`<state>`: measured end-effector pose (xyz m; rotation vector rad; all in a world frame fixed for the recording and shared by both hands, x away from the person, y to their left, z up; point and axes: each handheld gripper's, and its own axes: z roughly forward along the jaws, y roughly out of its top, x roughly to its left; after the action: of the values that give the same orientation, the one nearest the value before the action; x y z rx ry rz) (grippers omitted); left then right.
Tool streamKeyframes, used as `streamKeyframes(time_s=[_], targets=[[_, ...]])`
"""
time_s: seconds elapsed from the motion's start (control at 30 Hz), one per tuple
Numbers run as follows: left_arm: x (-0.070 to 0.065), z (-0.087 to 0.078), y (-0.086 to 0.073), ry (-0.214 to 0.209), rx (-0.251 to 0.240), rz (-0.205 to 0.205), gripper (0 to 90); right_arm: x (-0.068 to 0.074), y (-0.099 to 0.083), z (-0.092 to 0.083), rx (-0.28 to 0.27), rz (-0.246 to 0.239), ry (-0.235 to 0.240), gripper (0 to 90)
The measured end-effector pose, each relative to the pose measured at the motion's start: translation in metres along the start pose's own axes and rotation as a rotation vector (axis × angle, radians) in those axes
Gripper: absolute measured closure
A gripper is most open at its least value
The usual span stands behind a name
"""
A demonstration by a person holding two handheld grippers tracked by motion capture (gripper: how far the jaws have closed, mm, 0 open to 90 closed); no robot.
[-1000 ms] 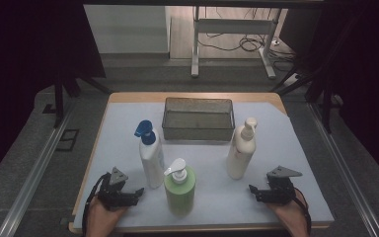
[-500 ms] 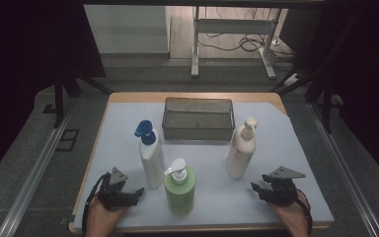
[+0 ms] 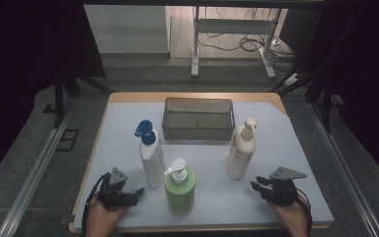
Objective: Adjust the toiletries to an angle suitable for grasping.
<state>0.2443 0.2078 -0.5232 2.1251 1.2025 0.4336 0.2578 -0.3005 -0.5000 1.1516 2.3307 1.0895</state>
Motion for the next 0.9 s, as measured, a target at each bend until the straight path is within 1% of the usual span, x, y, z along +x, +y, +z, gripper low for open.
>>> streamKeyframes(time_s=[0.03, 0.1, 0.13, 0.17, 0.23, 0.27, 0.3, 0.33, 0.4, 0.47, 0.53, 0.57, 0.7, 0.73, 0.83, 0.9], targets=[[0.000, 0.000, 0.000, 0.000, 0.000, 0.000, 12.5, 0.003, 0.002, 0.001, 0.001, -0.007, 0.009, 71.7], [0.000, 0.000, 0.000, 0.000, -0.001, 0.000, 12.5, 0.004, 0.003, 0.002, -0.001, -0.009, 0.015, 73.4], [0.000, 0.000, 0.000, 0.000, 0.000, 0.000, 12.5, 0.007, 0.006, 0.003, -0.011, -0.004, 0.031, 76.6], [0.000, 0.000, 0.000, 0.000, 0.000, 0.000, 12.5, 0.008, 0.007, 0.003, -0.013, -0.006, 0.041, 77.1], [0.000, 0.000, 0.000, 0.000, 0.000, -0.001, 12.5, 0.010, 0.008, 0.003, -0.017, -0.007, 0.045, 78.5], [0.000, 0.000, 0.000, 0.000, 0.000, 0.000, 12.5, 0.012, 0.011, 0.004, -0.025, 0.007, 0.063, 81.9], [0.000, 0.000, 0.000, 0.000, 0.000, 0.000, 12.5, 0.014, 0.012, 0.004, -0.028, 0.011, 0.074, 83.9], [0.000, 0.000, 0.000, 0.000, 0.000, 0.000, 12.5, 0.014, 0.012, 0.004, -0.028, 0.011, 0.074, 83.9], [0.000, 0.000, 0.000, 0.000, 0.000, 0.000, 12.5, 0.019, 0.015, 0.005, -0.037, 0.006, 0.090, 89.4], [0.000, 0.000, 0.000, 0.000, 0.000, 0.000, 12.5, 0.021, 0.017, 0.005, -0.041, 0.006, 0.093, 89.6], [0.000, 0.000, 0.000, 0.000, 0.000, 0.000, 12.5, 0.026, 0.021, 0.008, -0.038, 0.009, 0.107, 89.6], [0.000, 0.000, 0.000, 0.000, 0.000, 0.000, 12.5, 0.026, 0.021, 0.008, -0.038, 0.009, 0.107, 89.6], [0.000, 0.000, 0.000, 0.000, 0.000, 0.000, 12.5, 0.034, 0.027, 0.020, -0.033, -0.006, 0.113, 89.6], [0.000, 0.000, 0.000, 0.000, -0.001, -0.001, 12.5, 0.034, 0.027, 0.020, -0.033, -0.006, 0.113, 89.6], [0.000, 0.000, 0.000, 0.000, -0.001, -0.001, 12.5, 0.040, 0.032, 0.027, -0.047, -0.018, 0.116, 89.6], [0.000, 0.000, 0.000, 0.000, -0.001, -0.001, 12.5, 0.041, 0.033, 0.029, -0.048, -0.019, 0.111, 89.6]])
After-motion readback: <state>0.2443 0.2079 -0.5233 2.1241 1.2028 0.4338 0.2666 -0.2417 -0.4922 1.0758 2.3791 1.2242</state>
